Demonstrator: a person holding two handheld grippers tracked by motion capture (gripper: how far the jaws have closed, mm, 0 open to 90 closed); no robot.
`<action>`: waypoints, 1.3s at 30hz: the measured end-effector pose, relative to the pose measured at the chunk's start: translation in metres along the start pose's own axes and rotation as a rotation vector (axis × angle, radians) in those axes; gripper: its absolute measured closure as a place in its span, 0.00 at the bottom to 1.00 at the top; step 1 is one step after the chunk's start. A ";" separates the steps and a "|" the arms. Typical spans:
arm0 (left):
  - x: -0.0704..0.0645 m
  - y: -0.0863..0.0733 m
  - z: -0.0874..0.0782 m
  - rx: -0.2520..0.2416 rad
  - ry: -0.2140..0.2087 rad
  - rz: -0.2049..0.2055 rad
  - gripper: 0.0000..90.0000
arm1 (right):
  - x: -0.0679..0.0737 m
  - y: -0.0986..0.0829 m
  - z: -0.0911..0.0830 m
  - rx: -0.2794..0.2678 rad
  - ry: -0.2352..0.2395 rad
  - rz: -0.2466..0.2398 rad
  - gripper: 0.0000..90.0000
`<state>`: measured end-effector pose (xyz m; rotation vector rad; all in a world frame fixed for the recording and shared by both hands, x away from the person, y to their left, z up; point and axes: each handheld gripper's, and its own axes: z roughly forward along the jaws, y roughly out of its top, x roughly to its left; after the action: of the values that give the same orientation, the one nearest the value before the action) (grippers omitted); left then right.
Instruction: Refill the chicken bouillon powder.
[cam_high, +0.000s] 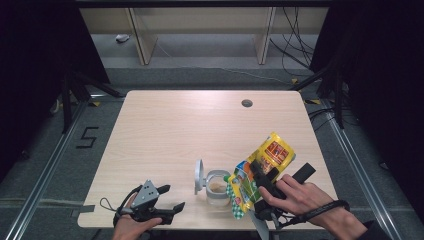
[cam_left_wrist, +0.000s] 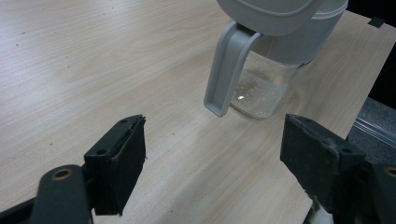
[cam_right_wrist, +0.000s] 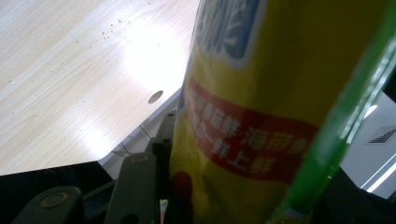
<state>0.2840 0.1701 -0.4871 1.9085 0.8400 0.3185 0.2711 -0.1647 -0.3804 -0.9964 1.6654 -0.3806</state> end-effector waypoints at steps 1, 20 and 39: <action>0.000 0.000 0.000 0.000 0.002 0.001 0.24 | 0.000 0.000 0.000 0.000 0.002 0.000 0.64; 0.000 0.000 -0.001 0.005 0.005 0.002 0.24 | 0.000 0.000 0.000 -0.003 0.005 -0.011 0.66; 0.000 0.000 -0.001 0.004 0.006 0.003 0.24 | 0.001 0.000 -0.001 -0.005 0.004 0.000 0.68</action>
<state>0.2838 0.1705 -0.4864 1.9136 0.8420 0.3250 0.2700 -0.1656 -0.3808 -1.0000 1.6712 -0.3785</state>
